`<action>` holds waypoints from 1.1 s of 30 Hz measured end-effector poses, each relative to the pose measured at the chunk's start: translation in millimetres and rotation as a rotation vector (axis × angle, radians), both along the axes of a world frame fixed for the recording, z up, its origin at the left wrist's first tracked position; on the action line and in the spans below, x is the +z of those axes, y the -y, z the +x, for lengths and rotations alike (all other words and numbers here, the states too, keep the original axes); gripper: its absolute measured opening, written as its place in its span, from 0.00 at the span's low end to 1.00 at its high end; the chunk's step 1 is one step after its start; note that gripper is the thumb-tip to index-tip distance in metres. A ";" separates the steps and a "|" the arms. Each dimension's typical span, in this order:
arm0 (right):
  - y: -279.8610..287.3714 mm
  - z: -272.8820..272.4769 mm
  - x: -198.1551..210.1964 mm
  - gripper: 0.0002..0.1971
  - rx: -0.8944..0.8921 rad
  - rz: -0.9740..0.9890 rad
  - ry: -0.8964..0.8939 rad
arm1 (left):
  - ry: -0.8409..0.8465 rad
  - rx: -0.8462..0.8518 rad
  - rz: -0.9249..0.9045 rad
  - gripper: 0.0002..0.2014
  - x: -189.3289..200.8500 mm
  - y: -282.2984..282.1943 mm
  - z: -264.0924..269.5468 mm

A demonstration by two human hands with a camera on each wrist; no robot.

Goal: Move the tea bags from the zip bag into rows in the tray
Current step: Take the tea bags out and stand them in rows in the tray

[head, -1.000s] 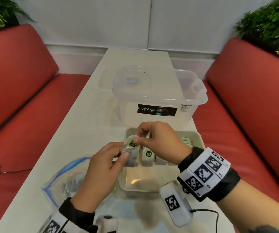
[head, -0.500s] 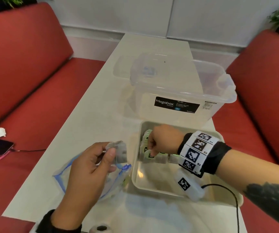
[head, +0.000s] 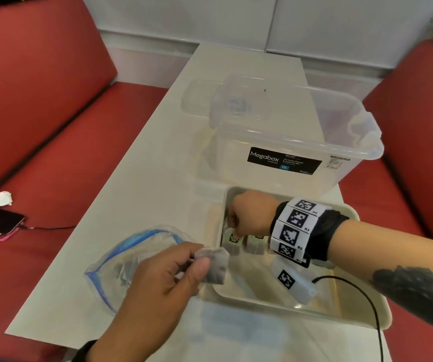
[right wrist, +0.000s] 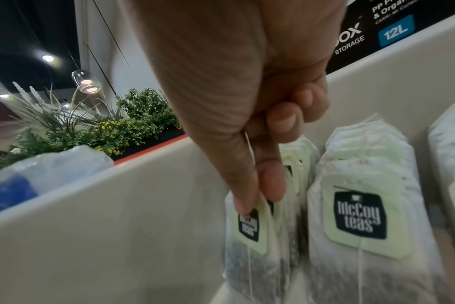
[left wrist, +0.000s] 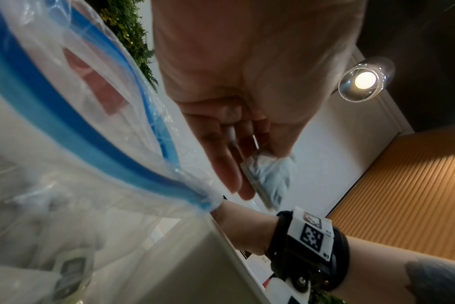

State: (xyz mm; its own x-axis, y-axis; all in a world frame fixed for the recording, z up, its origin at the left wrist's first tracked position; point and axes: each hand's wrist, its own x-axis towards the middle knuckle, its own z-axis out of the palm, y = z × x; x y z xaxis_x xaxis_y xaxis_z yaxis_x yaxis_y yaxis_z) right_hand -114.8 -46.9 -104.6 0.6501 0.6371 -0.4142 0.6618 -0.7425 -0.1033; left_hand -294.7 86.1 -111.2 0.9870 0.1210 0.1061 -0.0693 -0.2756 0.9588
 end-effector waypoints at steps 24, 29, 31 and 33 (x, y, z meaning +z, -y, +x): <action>12.9 -9.0 -12.8 0.27 0.464 -0.407 -0.225 | -0.280 -0.339 0.151 0.10 -5.5 15.7 -0.7; 16.3 -3.9 -18.9 0.24 0.441 -0.352 -0.186 | -0.303 -0.366 0.166 0.09 -7.1 15.3 -0.1; 16.9 -3.6 -17.4 0.25 0.435 -0.322 -0.201 | -0.310 -0.362 0.153 0.09 -6.9 15.6 0.0; 18.1 -3.9 -14.7 0.25 0.421 -0.288 -0.226 | -0.320 -0.346 0.130 0.08 -6.6 14.9 -0.2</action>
State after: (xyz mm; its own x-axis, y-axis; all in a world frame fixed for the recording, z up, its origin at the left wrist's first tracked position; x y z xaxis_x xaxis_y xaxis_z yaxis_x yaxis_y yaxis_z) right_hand -118.7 -64.9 -119.3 0.2387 0.6629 -0.7096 0.8923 -0.4381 -0.1091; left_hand -294.9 71.2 -117.9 0.9525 -0.2143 -0.2163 0.1142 -0.4069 0.9063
